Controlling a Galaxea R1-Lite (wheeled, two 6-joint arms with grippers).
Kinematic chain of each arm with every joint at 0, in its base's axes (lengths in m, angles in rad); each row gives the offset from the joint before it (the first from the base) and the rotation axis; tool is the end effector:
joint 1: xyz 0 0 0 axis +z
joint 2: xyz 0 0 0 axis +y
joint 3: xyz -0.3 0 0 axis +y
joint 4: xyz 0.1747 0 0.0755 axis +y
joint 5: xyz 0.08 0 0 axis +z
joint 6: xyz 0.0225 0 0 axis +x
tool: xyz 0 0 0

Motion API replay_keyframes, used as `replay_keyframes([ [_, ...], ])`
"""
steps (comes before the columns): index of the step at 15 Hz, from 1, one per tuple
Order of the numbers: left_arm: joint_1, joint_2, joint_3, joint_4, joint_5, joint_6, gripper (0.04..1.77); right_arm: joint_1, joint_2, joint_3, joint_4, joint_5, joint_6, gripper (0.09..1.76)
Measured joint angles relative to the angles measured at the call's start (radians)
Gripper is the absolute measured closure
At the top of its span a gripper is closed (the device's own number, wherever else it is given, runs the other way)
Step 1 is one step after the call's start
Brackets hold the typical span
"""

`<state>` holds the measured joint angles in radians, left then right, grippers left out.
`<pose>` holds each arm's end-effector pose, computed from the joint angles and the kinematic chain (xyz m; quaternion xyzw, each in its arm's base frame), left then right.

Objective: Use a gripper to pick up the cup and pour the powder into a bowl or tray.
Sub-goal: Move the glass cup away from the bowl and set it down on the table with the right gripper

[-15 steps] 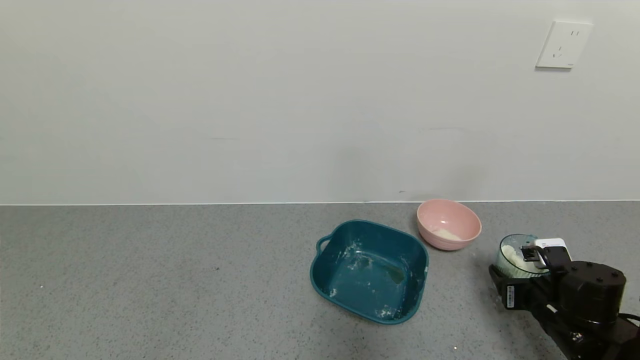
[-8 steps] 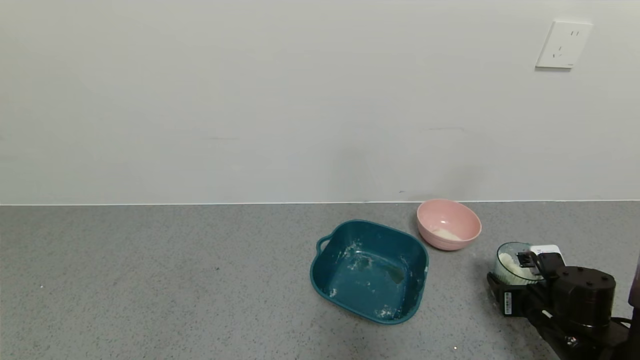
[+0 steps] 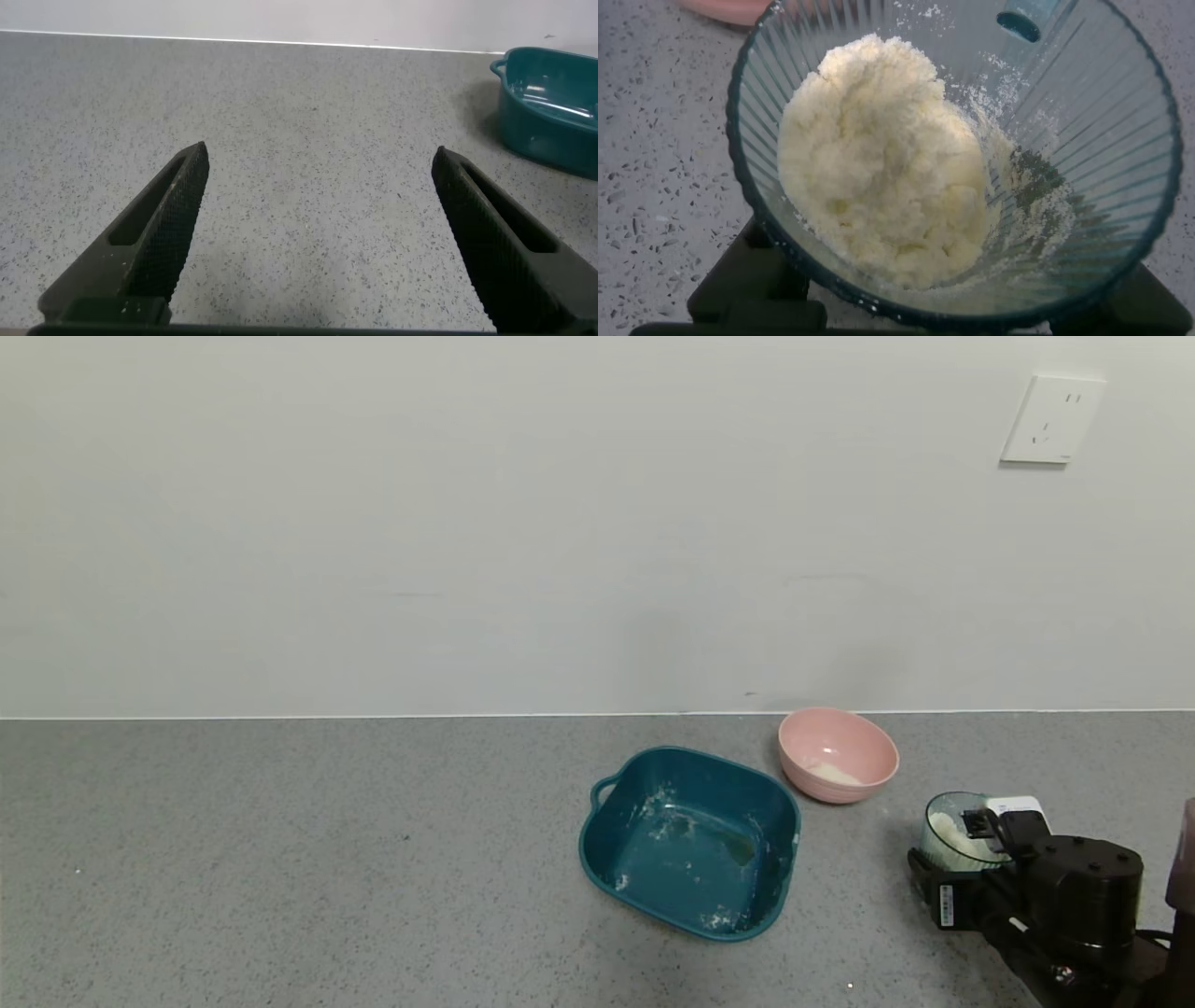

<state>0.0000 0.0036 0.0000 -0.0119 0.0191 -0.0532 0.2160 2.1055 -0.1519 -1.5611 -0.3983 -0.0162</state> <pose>-0.0225 0.0004 0.0768 -0.0266 -0.0044 0.0094 0.9996 0.2468 0.0452 0.0293 -0.0669 0.1866 -0.0878 0.9762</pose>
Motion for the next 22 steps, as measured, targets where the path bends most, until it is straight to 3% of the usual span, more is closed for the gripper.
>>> replay_keyframes([
  [10,0.0,0.0,0.0,0.0,0.0,0.0,0.09,0.0,0.014,-0.001,0.0,-0.001,0.0,0.27],
  [22,0.0,0.0,0.0,0.0,0.0,0.0,0.09,0.01,-0.062,0.069,0.0,-0.005,0.008,0.17],
])
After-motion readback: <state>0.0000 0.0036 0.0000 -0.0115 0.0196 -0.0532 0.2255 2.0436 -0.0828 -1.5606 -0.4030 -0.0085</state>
